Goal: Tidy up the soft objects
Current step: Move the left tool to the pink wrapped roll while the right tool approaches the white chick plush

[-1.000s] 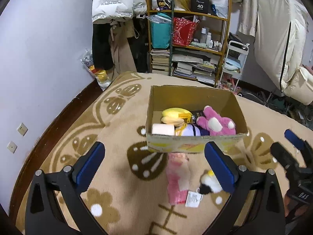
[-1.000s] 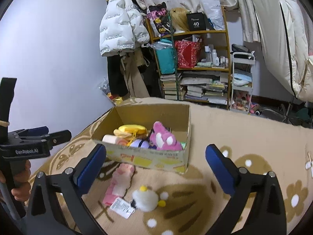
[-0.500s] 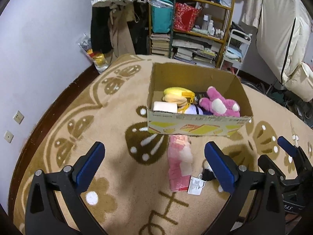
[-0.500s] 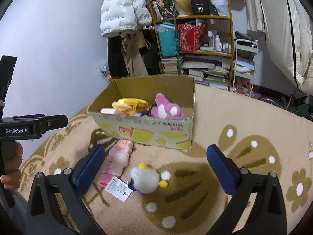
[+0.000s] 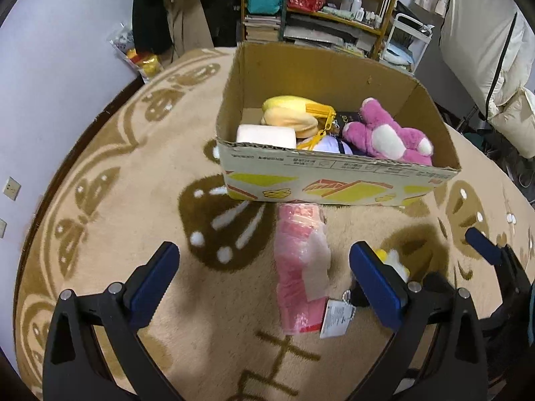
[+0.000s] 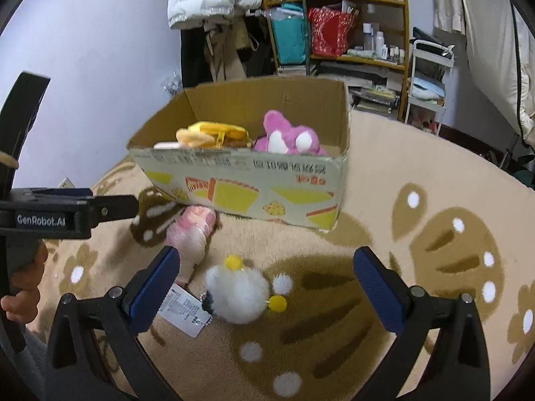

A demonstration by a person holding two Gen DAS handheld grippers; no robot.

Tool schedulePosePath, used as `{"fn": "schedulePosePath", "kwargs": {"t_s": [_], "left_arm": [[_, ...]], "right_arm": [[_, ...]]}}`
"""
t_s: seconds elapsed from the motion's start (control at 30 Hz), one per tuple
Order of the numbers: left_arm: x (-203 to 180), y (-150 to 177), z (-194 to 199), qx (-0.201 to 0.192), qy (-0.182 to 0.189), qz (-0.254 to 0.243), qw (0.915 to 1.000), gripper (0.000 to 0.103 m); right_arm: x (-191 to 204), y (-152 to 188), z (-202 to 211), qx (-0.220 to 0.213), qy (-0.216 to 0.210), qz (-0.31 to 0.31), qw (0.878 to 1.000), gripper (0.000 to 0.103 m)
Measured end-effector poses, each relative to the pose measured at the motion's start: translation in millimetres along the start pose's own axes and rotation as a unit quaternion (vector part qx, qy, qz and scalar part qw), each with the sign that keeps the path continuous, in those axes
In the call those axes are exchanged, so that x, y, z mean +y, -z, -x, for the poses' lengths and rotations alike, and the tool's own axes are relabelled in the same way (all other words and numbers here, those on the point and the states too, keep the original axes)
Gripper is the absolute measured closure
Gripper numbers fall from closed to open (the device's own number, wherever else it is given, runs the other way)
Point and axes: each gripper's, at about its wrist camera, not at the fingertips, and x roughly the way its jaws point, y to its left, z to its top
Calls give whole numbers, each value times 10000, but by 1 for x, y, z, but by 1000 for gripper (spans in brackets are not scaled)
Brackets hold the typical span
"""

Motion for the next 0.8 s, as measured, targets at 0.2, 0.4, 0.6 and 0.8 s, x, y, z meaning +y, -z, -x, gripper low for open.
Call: {"fn": "schedulePosePath", "kwargs": {"t_s": [0.2,0.4,0.6,0.8], "left_arm": [[2,-6,-25,151,167,87,9997,2],[1,-7,-47,352,246,116,9990,2],[1,-6,-64,551,267,122,9980,2],[0,-3,-77,740,298,105,9968,2]], "right_arm": [[-4,4,-22,244,0,-46,9997,0],[-7,7,-41,442,6,-129,9989,0],[-10,11,-56,615,-4,-178,9979,0],[-11,15,-66,771,-30,-185,9968,0]]}}
